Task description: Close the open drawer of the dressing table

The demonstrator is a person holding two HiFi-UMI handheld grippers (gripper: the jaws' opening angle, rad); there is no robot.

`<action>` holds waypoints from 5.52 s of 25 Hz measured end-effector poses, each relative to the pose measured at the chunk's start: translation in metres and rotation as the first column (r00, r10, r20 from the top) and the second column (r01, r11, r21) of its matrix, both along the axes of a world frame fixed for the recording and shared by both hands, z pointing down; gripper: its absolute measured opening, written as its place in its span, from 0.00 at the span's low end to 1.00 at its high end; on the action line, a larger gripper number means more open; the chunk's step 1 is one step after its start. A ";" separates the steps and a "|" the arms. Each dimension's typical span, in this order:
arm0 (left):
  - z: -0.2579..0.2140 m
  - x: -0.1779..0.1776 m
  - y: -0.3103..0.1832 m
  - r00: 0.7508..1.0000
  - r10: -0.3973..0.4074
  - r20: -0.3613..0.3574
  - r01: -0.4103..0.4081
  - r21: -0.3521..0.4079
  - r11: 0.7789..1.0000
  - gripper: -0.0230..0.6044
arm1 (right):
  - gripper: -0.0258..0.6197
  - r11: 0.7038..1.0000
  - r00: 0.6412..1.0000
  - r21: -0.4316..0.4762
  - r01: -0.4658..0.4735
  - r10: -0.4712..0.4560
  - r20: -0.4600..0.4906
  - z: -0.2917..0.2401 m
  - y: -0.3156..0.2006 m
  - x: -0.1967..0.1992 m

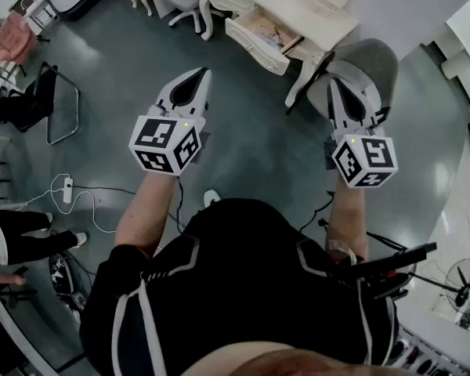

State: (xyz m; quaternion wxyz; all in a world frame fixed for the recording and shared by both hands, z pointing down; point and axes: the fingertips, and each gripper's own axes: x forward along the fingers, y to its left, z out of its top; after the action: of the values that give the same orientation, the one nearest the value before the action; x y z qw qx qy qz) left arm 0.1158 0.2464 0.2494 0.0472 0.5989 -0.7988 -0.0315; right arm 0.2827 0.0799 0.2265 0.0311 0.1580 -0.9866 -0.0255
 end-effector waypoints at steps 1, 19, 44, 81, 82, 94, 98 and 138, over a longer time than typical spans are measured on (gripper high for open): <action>-0.001 0.000 0.000 1.000 0.001 -0.001 -0.001 0.004 1.000 0.04 | 0.04 1.000 1.000 0.000 0.001 -0.001 -0.003 0.000 0.000 0.000; -0.002 -0.023 0.011 0.997 0.045 -0.060 -0.042 0.049 0.998 0.04 | 0.05 0.999 0.999 0.023 -0.028 0.027 0.026 -0.011 0.009 -0.023; 0.014 -0.124 0.037 0.998 0.039 -0.045 -0.037 0.026 0.999 0.04 | 0.05 1.000 1.000 0.026 -0.010 0.010 0.024 0.002 0.029 -0.137; 0.027 -0.232 -0.303 0.989 0.139 -0.041 -0.140 -0.020 0.990 0.04 | 0.05 0.999 0.999 -0.008 0.038 -0.038 0.006 0.022 -0.268 -0.240; 0.028 -0.234 -0.309 0.988 0.148 -0.036 -0.149 -0.031 0.988 0.04 | 0.04 0.999 0.999 -0.025 0.035 -0.035 0.012 0.025 -0.270 -0.240; 0.041 -0.288 -0.362 0.934 0.355 0.024 -0.354 -0.043 0.934 0.04 | 0.05 0.990 0.990 -0.022 -0.137 0.136 -0.022 0.042 -0.290 -0.287; 0.050 -0.320 -0.371 0.914 0.403 0.040 -0.399 -0.071 0.914 0.04 | 0.05 0.979 0.979 -0.038 -0.202 0.201 -0.046 0.056 -0.290 -0.309; 0.367 -0.363 -0.384 0.645 0.750 -0.150 -0.713 -0.471 0.519 0.04 | 0.05 0.705 0.734 -0.277 -0.653 0.499 -0.462 0.409 -0.233 -0.344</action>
State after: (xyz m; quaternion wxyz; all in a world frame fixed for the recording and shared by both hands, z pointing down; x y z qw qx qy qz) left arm -0.2468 -0.1375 0.6161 0.1772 0.8462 -0.4537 0.2162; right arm -0.0616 -0.1536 0.6359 0.2470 0.4455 -0.8433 0.1715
